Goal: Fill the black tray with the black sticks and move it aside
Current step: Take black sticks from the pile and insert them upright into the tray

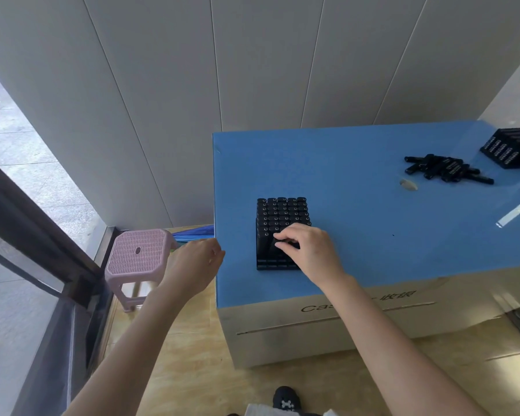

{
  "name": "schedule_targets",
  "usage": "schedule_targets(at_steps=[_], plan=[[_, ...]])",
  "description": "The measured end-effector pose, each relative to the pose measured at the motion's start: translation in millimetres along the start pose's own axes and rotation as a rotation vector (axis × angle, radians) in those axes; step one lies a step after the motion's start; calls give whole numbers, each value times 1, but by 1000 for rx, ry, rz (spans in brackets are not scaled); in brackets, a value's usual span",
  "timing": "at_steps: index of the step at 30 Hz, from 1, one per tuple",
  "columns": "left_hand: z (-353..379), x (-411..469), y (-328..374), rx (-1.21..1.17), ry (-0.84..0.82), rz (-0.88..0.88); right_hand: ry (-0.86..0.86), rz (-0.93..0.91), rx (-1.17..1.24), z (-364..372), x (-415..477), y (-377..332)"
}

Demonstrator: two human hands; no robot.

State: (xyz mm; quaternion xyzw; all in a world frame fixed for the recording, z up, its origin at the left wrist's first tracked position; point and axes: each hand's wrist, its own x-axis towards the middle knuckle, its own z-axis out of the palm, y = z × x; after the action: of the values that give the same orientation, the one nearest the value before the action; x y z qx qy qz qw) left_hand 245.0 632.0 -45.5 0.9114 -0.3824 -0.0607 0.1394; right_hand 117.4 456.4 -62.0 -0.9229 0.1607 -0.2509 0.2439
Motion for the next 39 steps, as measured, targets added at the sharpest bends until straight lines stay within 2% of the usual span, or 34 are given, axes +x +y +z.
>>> schedule_targets(at_steps=[2, 7, 10, 17, 21, 25, 27, 30, 34, 39], plan=[[-2, 0, -1, 4, -1, -8, -17, -11, -38, 3, 4, 0], [-4, 0, -2, -3, -11, 15, 93, -65, -141, 12, -1, -3], [-8, -2, -2, -12, -11, 31, 92, -65, -154, 14, -9, -4], [-10, -10, 5, -71, 39, 154, 145, 225, 59, 4, -43, -14], [-5, -12, 25, -119, -51, 254, 106, 340, 31, -17, -58, -11], [-3, -11, 61, -154, -109, 367, 42, 420, -9, -46, -75, 3], [0, -8, 83, -160, -107, 403, 84, 432, -19, -63, -83, 13], [7, -4, 117, -180, -79, 409, 166, 444, -18, -90, -96, 31], [26, -3, 174, -239, -53, 401, 163, 454, -49, -132, -119, 71], [65, -7, 260, -226, -99, 407, 184, 460, -76, -195, -149, 135]])
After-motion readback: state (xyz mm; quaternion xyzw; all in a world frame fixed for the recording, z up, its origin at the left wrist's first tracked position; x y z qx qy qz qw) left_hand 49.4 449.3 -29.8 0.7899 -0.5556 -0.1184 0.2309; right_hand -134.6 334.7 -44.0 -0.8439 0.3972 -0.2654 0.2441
